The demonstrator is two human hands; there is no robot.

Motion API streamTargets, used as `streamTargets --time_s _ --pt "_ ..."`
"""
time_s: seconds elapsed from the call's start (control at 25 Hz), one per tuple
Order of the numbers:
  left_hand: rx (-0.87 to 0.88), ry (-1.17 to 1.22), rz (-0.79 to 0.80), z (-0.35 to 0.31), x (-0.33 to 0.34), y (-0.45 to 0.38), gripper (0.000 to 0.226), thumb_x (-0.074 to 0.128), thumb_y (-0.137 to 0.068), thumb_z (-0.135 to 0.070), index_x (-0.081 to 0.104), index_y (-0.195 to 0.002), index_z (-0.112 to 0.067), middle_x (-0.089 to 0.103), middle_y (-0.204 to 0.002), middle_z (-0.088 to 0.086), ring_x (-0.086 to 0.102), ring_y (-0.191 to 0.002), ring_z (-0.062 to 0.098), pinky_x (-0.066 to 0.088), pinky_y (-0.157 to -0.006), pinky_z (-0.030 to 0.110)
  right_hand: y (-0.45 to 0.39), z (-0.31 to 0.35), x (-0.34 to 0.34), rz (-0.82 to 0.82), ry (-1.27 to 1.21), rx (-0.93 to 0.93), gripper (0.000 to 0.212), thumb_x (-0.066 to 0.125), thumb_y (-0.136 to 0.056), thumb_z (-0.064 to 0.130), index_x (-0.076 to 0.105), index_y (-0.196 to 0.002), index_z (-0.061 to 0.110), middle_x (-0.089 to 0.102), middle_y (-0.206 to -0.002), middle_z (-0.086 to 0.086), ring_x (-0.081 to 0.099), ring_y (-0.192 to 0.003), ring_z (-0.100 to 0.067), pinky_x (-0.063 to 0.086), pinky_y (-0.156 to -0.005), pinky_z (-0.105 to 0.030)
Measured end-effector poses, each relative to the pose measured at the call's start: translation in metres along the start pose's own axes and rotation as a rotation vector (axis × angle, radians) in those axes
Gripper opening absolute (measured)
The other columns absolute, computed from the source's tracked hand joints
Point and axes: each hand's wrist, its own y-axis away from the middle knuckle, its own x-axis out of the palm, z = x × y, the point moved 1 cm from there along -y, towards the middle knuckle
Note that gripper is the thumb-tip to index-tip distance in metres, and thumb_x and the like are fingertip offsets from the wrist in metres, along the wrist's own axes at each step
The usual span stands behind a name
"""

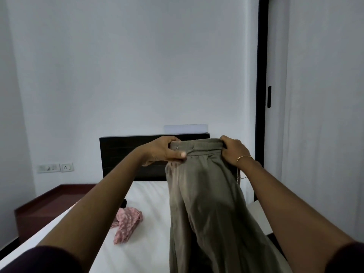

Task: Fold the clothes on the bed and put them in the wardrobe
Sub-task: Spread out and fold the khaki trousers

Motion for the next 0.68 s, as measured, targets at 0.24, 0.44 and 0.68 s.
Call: streamTargets --time_s 0.24,0.44,0.68 --pt "0.216 -1.459 -0.493 0.02 0.012 -0.044 0.038 0.066 -0.092 -0.056 0.067 -0.098 -0.019 0.046 -0.122 0.007 0.046 -0.121 0.034 0.052 -0.084 0.047 -0.01 -0.04 -0.022 -0.096 0.315 0.002 0.037 0.064 -0.111 0.006 0.071 -0.146 0.013 0.083 -0.135 -0.016 0.077 -0.123 -0.045 0.074 -0.116 -0.057" --pt "0.449 -1.371 -0.026 0.0 0.055 -0.049 0.051 0.054 -0.101 -0.02 0.036 -0.146 -0.037 0.038 -0.126 -0.001 0.062 -0.085 0.027 0.051 -0.077 0.041 -0.014 -0.085 -0.037 -0.111 0.443 0.028 0.047 0.067 -0.115 0.003 0.063 -0.161 0.008 0.074 -0.14 -0.023 0.076 -0.12 -0.046 0.078 -0.106 -0.059" --pt "-0.031 -1.326 -0.029 -0.003 0.07 -0.109 0.037 0.058 -0.095 -0.019 0.067 -0.129 -0.03 0.063 -0.111 0.009 0.063 -0.086 0.026 0.058 -0.078 0.038 0.004 -0.088 -0.048 -0.185 0.36 0.094 0.034 0.064 -0.116 0.004 0.066 -0.15 0.006 0.08 -0.13 -0.02 0.079 -0.109 -0.046 0.077 -0.094 -0.057"
